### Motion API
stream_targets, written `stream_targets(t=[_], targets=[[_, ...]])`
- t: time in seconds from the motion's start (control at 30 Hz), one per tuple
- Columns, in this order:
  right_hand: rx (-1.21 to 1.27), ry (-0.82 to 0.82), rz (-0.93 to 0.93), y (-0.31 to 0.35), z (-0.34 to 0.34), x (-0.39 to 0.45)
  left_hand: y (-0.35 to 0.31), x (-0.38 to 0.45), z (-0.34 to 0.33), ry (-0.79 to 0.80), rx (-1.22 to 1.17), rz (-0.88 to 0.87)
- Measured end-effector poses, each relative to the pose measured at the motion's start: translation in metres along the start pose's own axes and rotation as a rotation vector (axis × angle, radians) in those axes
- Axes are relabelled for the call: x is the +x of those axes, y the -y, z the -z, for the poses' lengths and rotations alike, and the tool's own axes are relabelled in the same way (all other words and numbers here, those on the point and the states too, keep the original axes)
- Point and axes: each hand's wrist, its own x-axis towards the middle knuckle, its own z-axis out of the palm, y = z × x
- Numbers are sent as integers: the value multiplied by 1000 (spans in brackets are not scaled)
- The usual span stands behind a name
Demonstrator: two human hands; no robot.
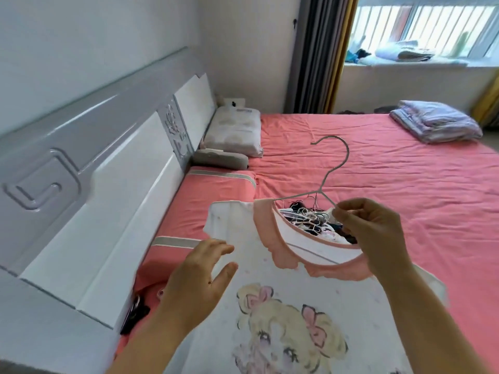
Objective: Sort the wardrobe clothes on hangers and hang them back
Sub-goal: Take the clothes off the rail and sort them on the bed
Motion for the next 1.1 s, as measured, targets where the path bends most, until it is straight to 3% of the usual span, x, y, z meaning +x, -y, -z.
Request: stream_targets(t=[0.37, 0.7, 0.87, 1.1], targets=[[-123, 79, -300, -174, 24, 165, 28, 110, -91, 246, 80, 320], [-459, 244, -507, -269, 19, 173, 48, 152, -148, 368, 114, 434], [-677, 366, -329, -260, 12, 161, 52, 151, -159, 436, 128, 461], [-579, 580, -135, -210, -51, 127, 57, 131, -132, 354, 123, 547]])
